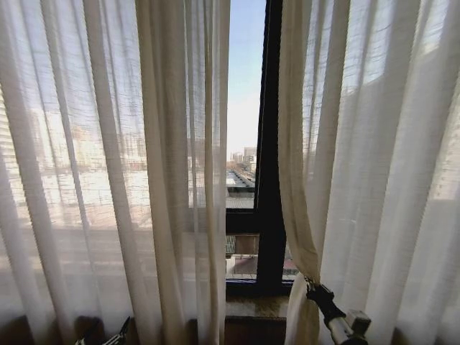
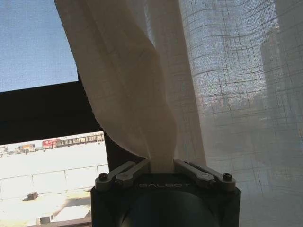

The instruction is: Open the curtains by pulling them apart, changing their state from closed to fully open.

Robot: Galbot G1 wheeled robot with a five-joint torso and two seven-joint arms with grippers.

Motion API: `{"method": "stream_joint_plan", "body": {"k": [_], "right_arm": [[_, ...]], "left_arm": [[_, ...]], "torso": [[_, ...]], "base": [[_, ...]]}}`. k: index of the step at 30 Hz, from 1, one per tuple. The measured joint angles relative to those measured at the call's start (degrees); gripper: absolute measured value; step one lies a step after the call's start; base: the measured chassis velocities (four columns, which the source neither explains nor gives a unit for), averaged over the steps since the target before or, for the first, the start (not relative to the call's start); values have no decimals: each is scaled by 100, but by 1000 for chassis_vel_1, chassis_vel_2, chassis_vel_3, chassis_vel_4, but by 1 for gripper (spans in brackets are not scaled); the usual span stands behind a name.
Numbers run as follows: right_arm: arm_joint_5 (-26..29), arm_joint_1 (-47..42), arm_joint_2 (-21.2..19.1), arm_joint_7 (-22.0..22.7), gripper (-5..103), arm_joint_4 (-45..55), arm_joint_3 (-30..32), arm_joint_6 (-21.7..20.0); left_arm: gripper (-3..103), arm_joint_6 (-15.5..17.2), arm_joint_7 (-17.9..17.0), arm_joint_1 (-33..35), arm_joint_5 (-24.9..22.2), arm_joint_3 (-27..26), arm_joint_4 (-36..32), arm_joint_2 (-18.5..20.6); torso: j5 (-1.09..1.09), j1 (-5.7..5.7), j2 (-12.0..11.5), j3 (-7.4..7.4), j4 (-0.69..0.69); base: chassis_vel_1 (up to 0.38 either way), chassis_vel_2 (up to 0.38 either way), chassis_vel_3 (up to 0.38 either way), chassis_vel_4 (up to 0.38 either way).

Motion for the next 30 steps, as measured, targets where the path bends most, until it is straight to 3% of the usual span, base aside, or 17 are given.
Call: {"method": "stream_joint_plan", "body": {"k": [30], "right_arm": [[-37, -67, 191, -10, 1, 1, 77, 97]], "left_arm": [[100, -33, -5, -79, -25, -4, 131, 26]], "torso": [[1, 0, 0, 0, 0]], "base": [[-70, -65, 64, 66]]}}
